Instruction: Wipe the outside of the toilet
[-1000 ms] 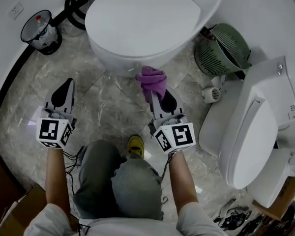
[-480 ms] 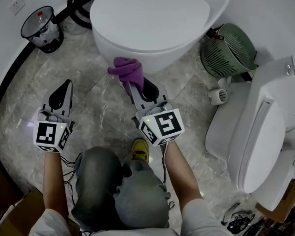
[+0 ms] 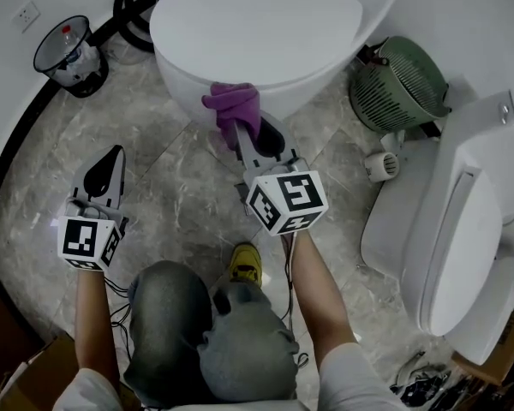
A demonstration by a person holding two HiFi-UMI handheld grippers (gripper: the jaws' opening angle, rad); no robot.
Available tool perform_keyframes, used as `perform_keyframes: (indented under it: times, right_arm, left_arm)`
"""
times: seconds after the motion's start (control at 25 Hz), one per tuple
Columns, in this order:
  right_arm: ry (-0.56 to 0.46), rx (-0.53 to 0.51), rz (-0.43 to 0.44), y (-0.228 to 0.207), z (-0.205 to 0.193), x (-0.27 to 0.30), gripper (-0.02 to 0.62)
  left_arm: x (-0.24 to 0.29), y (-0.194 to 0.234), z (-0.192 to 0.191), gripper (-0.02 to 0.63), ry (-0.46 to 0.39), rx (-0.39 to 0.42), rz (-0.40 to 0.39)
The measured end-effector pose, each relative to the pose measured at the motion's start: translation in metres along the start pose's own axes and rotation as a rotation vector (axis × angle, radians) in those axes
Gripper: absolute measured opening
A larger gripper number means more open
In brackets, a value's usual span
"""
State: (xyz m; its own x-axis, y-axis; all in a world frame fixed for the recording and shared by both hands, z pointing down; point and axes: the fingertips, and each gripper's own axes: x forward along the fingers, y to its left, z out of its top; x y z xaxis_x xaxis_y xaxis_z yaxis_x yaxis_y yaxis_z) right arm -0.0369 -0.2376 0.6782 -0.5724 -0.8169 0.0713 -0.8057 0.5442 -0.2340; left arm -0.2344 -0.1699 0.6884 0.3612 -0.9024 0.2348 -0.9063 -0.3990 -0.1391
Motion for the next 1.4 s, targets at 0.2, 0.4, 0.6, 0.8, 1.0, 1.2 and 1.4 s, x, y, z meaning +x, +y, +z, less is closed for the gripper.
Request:
perform_keyframes:
  times: [0.2, 0.4, 0.6, 0.8, 1.0, 1.2, 1.4]
  right_arm:
    - [-0.032, 0.043, -0.058, -0.03, 0.008, -0.011, 0.077]
    - [-0.052, 0.075, -0.126, -0.065, 0.011, -0.023, 0.078]
    - [-0.04, 0.059, -0.187, -0.101, 0.009, -0.027, 0.078]
    - [-0.027, 0.002, -0.186, -0.117, 0.009, -0.027, 0.081]
    - [-0.013, -0.021, -0.219, -0.135, 0.007, -0.028, 0.081]
    - [0.017, -0.067, -0.239, -0.15, 0.006, -0.028, 0.083]
    - [0.061, -0.085, -0.325, -0.175, 0.004, -0.03, 0.081]
  left_arm:
    - [0.01, -0.005, 0.001, 0.017, -0.004, 0.008, -0.019]
    - [0.017, -0.008, 0.0, 0.017, -0.002, 0.006, -0.029]
    - [0.023, -0.009, -0.003, 0.017, 0.007, 0.003, -0.036]
    - [0.027, -0.008, -0.006, 0.017, 0.01, 0.004, -0.034]
    - [0.03, -0.008, -0.01, 0.017, 0.023, 0.003, -0.03]
    - [0.03, -0.006, -0.011, 0.017, 0.025, 0.007, -0.027]
    - [0.027, -0.002, -0.01, 0.017, 0.022, 0.012, -0.018]
